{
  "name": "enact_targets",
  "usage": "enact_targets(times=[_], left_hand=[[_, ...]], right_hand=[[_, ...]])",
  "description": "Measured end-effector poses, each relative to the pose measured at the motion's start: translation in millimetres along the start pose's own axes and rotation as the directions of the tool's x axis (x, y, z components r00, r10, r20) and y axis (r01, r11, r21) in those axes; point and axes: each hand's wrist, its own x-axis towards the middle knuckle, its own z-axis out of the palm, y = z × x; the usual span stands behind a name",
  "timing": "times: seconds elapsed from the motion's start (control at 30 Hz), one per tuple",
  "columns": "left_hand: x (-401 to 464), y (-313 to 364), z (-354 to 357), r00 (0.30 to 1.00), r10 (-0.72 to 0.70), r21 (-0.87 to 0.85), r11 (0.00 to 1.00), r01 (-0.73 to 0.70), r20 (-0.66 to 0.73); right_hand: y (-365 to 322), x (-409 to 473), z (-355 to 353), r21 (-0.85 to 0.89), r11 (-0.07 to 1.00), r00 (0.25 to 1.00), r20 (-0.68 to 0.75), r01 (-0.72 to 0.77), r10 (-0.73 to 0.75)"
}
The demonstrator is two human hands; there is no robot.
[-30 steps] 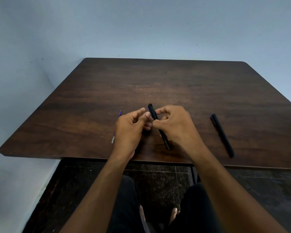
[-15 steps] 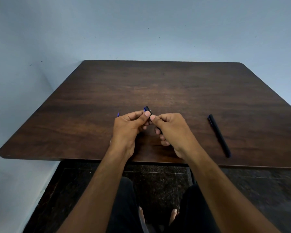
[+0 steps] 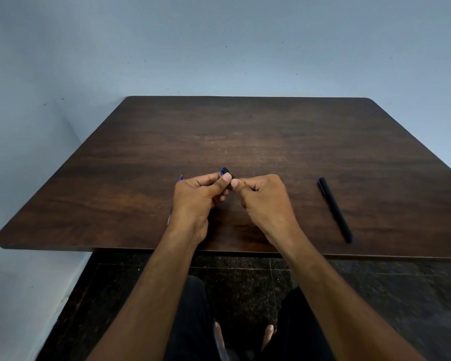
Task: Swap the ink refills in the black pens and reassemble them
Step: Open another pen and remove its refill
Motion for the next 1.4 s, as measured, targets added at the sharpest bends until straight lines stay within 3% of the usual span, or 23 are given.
enact_targets(times=[0.37, 0.7, 0.87, 1.0, 1.1, 1.2, 1.3, 1.4], left_hand=[[0, 1, 4, 0.999, -0.018, -0.023, 1.0, 0.019, 0.03], [5, 1, 3, 0.998, -0.047, -0.019, 0.999, 0.048, 0.044], [17, 6, 1, 0.998, 0.024, 0.008, 1.0, -0.024, -0.06], [32, 12, -5, 0.997, 0.076, 0.262, 0.963, -0.069, -0.014], [40, 13, 0, 0.996, 0.076, 0.51, 0.855, -0.092, 0.052], [48, 13, 8, 0.994, 0.111, 0.69, 0.717, -0.096, 0.022], [52, 13, 14, 0.988, 0.155, 0.788, 0.606, -0.111, 0.02], [55, 11, 17, 0.982, 0.185, 0.812, 0.566, -0.143, 0.043]], right_hand=[[0, -2, -5, -0.019, 1.0, 1.0, 0.011, 0.014, -0.014], [-8, -5, -11, -0.052, 0.994, 0.995, 0.04, -0.094, 0.097], [-8, -8, -21, -0.056, 0.972, 0.972, 0.039, -0.229, 0.231], [-10, -11, -31, 0.01, 0.961, 0.961, 0.014, -0.276, 0.276], [-12, -12, -34, 0.073, 0.96, 0.962, 0.002, -0.271, 0.271], [-14, -13, -36, 0.112, 0.954, 0.96, 0.001, -0.28, 0.282], [-13, -15, -38, 0.153, 0.946, 0.958, 0.017, -0.286, 0.287], [-11, -14, -41, 0.183, 0.938, 0.955, 0.019, -0.296, 0.297]])
